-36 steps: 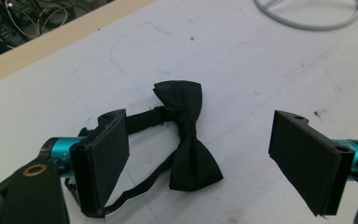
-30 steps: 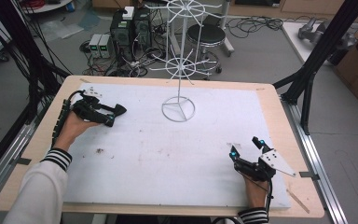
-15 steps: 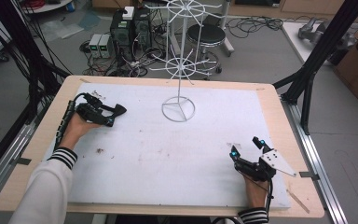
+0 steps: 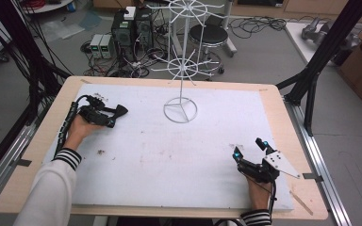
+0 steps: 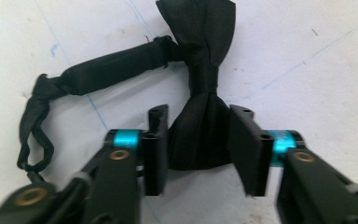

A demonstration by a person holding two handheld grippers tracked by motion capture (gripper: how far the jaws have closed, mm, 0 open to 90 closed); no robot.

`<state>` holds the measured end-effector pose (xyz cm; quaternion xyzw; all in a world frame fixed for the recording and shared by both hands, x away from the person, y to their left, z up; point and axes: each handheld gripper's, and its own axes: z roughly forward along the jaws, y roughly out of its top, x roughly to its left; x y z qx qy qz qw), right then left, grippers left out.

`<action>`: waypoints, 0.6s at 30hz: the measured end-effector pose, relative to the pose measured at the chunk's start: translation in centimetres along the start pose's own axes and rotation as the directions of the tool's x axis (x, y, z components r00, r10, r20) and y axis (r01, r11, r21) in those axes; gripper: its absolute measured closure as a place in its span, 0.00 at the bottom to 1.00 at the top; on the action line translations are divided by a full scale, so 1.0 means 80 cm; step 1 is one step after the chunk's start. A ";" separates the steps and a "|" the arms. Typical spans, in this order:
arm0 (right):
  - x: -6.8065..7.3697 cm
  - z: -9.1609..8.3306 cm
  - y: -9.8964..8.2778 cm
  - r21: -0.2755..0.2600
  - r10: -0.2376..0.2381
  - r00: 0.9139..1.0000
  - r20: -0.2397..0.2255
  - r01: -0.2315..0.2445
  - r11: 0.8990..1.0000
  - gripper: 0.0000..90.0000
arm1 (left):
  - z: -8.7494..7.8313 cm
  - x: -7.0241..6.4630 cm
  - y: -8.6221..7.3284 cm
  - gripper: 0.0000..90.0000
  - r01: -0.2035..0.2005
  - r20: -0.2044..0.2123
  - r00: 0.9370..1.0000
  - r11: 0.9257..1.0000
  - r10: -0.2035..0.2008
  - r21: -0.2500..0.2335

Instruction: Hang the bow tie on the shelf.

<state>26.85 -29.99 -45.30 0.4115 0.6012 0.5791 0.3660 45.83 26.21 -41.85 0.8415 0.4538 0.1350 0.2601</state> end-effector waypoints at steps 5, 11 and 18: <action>0.000 0.000 0.000 0.002 0.006 1.000 0.000 -0.006 1.000 0.11 | -0.003 0.000 0.000 0.87 0.013 0.019 1.000 1.000 -0.013 0.002; 0.000 -0.001 0.000 0.003 0.010 1.000 0.001 -0.010 1.000 0.11 | -0.008 0.002 -0.001 0.94 0.021 0.023 1.000 1.000 -0.021 -0.002; 0.000 0.000 0.000 -0.001 0.003 1.000 0.001 -0.003 1.000 0.11 | -0.017 -0.001 0.001 0.95 -0.001 0.025 1.000 0.999 0.002 -0.042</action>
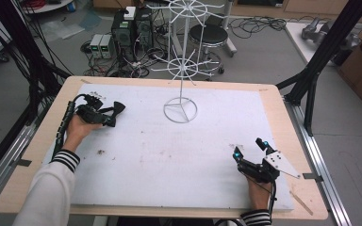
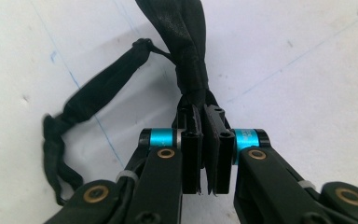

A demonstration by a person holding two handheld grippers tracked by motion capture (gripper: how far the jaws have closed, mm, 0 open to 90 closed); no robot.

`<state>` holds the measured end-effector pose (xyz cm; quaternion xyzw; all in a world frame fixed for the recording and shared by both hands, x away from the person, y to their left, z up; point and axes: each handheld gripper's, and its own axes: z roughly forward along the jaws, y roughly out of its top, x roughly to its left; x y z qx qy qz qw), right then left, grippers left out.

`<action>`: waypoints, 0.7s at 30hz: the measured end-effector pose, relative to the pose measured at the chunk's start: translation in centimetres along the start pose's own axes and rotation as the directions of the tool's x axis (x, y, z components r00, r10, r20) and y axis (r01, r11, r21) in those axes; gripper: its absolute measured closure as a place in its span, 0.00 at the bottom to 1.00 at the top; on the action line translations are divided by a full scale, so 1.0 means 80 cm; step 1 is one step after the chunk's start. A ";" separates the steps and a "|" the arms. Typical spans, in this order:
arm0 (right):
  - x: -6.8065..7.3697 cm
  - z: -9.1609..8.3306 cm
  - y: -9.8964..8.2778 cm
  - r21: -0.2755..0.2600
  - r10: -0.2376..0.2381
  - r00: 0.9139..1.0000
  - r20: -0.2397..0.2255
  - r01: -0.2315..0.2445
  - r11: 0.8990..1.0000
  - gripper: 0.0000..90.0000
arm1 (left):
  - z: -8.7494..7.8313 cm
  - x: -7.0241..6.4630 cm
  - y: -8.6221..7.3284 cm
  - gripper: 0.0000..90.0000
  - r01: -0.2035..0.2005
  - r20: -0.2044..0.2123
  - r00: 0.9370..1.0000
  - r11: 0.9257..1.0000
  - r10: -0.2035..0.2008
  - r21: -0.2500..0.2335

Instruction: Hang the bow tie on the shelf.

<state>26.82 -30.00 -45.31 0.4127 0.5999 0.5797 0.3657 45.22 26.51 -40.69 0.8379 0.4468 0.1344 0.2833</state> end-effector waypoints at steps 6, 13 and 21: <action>0.000 0.000 0.000 0.003 0.001 1.000 0.001 -0.001 1.000 0.11 | -0.014 0.000 0.001 0.95 0.000 0.017 1.000 0.996 0.001 -0.089; 0.001 0.000 0.000 0.002 0.001 1.000 0.002 -0.001 1.000 0.11 | -0.042 -0.004 0.005 0.95 0.005 0.020 1.000 0.959 0.001 -0.284; 0.001 -0.001 0.000 0.002 -0.002 1.000 0.002 0.002 1.000 0.11 | -0.069 -0.012 0.012 0.96 0.073 0.055 0.997 0.879 -0.053 -0.472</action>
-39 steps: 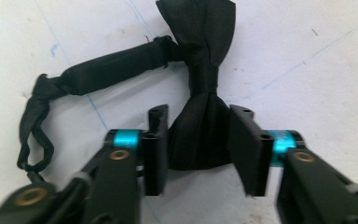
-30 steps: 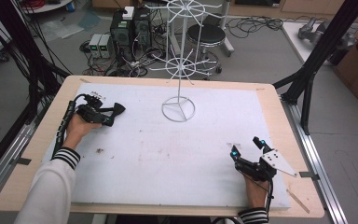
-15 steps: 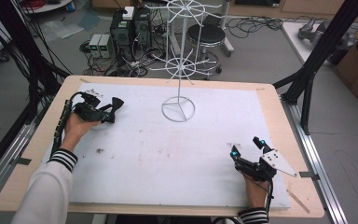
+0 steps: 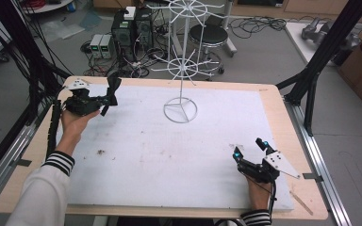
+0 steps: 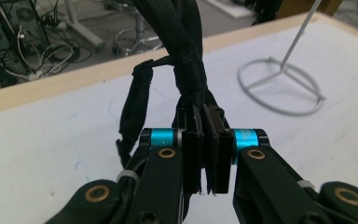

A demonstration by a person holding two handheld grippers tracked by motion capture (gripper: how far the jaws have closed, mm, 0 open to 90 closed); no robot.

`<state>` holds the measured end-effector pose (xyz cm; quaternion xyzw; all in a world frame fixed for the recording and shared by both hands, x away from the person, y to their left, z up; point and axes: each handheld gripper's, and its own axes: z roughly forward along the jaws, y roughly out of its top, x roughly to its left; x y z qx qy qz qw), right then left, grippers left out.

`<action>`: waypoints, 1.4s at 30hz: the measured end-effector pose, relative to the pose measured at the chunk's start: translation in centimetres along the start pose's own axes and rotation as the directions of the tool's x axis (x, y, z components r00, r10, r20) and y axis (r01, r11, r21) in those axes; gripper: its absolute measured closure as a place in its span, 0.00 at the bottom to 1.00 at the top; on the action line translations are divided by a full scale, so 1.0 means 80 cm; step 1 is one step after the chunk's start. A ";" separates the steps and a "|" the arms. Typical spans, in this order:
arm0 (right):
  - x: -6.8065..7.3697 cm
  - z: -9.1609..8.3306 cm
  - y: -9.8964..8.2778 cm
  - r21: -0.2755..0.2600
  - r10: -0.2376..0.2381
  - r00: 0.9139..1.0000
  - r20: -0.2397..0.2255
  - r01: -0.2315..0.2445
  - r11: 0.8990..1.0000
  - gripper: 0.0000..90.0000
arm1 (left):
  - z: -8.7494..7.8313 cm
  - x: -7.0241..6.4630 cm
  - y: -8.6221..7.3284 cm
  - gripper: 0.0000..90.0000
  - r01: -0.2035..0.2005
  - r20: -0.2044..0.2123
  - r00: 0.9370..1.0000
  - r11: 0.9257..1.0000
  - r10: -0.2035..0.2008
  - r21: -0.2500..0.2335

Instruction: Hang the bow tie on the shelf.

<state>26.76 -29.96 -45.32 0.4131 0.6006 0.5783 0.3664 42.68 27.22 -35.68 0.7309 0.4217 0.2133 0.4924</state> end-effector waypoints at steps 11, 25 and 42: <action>0.000 0.000 0.000 0.000 0.002 1.000 0.000 -0.002 1.000 0.11 | -0.007 -0.012 0.014 0.96 0.007 0.023 1.000 0.997 -0.005 -0.075; 0.000 0.000 0.000 0.000 0.002 1.000 -0.001 -0.002 1.000 0.11 | -0.010 -0.053 0.072 0.96 -0.024 0.067 0.997 0.983 0.037 -0.184; 0.000 0.000 0.000 0.001 0.001 1.000 -0.001 -0.001 1.000 0.11 | 0.005 -0.079 0.098 0.96 -0.045 0.082 0.995 0.978 0.063 -0.203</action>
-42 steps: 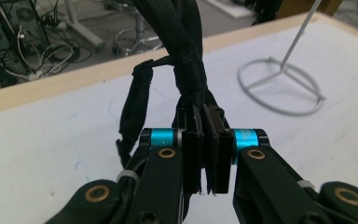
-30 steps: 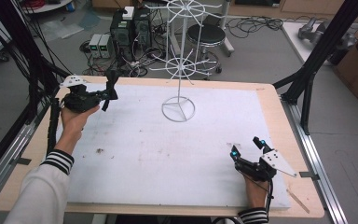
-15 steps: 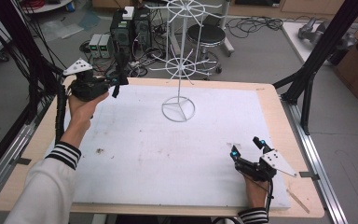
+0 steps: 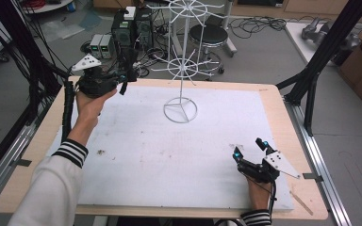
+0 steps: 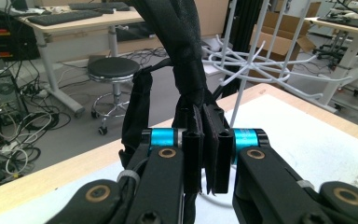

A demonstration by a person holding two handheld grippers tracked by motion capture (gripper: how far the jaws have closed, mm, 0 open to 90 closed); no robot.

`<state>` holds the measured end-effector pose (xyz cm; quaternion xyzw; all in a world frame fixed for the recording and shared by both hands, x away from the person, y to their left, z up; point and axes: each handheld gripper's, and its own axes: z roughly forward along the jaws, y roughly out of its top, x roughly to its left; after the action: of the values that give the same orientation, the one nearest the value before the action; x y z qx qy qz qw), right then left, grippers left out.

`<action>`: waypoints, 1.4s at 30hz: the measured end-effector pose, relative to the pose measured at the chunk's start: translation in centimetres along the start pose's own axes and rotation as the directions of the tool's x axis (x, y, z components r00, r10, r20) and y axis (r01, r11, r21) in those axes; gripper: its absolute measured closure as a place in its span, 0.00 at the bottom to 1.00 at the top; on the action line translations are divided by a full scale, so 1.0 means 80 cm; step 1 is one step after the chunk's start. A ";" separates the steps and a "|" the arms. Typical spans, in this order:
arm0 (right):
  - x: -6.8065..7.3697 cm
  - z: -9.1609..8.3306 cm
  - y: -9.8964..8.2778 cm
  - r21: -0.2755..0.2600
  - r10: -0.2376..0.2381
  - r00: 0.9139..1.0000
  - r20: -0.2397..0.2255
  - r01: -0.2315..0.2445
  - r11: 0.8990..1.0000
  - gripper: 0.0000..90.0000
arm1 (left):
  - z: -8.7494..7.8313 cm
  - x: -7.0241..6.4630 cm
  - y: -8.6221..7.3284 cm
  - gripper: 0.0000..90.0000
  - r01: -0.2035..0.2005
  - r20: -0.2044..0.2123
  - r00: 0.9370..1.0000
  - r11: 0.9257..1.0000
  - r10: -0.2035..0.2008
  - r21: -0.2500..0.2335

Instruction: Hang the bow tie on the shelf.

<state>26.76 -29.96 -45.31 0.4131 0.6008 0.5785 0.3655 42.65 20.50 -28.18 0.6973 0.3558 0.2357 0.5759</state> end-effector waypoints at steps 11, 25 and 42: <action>0.000 0.000 0.000 0.000 -0.002 1.000 0.000 0.002 1.000 0.11 | 0.015 -0.013 0.007 0.96 -0.010 0.018 1.000 1.000 0.010 0.001; -0.001 0.000 0.000 -0.002 0.003 1.000 -0.001 -0.003 1.000 0.11 | 0.046 -0.028 0.017 0.96 -0.013 0.048 0.999 1.000 0.013 0.000; 0.000 0.000 0.000 -0.002 0.005 1.000 -0.003 -0.005 1.000 0.11 | 0.074 -0.045 0.015 0.96 -0.040 0.071 0.997 0.999 0.038 0.028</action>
<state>26.76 -30.00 -45.33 0.4133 0.5998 0.5807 0.3637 45.01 13.85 -28.06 0.7205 0.3248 0.2168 0.5731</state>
